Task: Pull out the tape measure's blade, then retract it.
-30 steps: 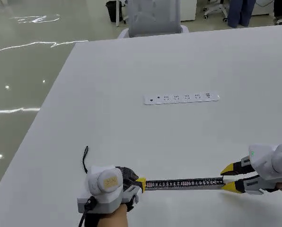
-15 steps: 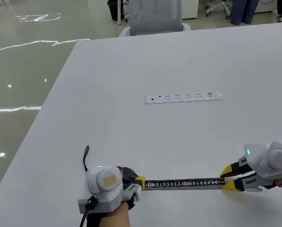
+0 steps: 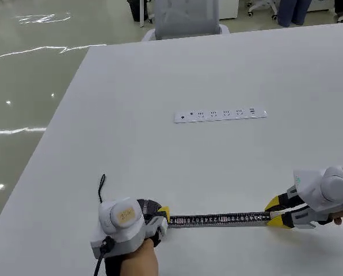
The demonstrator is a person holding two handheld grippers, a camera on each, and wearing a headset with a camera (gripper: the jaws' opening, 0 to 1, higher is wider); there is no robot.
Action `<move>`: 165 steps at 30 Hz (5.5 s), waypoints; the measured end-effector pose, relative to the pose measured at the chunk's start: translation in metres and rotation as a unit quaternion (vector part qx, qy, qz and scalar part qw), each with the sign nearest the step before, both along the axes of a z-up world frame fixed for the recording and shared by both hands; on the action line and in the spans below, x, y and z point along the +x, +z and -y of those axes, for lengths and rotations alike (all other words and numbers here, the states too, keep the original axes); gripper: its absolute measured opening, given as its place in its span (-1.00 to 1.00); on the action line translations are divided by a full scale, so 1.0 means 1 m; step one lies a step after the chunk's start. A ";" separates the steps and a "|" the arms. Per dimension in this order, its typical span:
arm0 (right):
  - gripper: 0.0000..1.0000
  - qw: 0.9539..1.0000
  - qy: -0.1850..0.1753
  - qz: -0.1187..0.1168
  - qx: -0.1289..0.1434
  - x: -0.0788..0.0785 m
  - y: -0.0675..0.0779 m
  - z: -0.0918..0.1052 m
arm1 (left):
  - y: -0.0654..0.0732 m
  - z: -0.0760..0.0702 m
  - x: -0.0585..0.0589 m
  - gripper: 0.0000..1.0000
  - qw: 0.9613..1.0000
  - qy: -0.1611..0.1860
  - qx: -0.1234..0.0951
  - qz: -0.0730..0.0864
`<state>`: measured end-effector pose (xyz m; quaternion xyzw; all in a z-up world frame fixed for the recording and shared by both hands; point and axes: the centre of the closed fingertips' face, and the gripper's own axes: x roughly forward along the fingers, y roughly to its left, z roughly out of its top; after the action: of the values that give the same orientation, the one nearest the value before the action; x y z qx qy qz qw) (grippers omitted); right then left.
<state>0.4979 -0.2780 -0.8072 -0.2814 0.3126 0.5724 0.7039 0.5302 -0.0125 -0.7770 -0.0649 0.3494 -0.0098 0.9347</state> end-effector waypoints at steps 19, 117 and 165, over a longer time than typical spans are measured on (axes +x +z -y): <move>-0.71 1.000 -0.004 0.002 0.004 0.000 0.001 0.000 | -0.001 0.001 0.002 0.17 0.999 -0.003 0.032 -0.013; -0.73 1.000 0.015 0.006 0.011 0.007 0.003 -0.019 | -0.002 0.001 -0.001 0.09 0.997 0.007 0.053 -0.048; -0.73 1.000 0.024 0.006 0.019 0.009 0.006 -0.037 | -0.003 0.000 -0.002 0.11 0.997 0.004 0.060 -0.057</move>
<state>0.5074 -0.2408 -0.8014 -0.2789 0.2911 0.5934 0.6967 0.5287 -0.0127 -0.7801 -0.0103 0.4022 0.0186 0.9153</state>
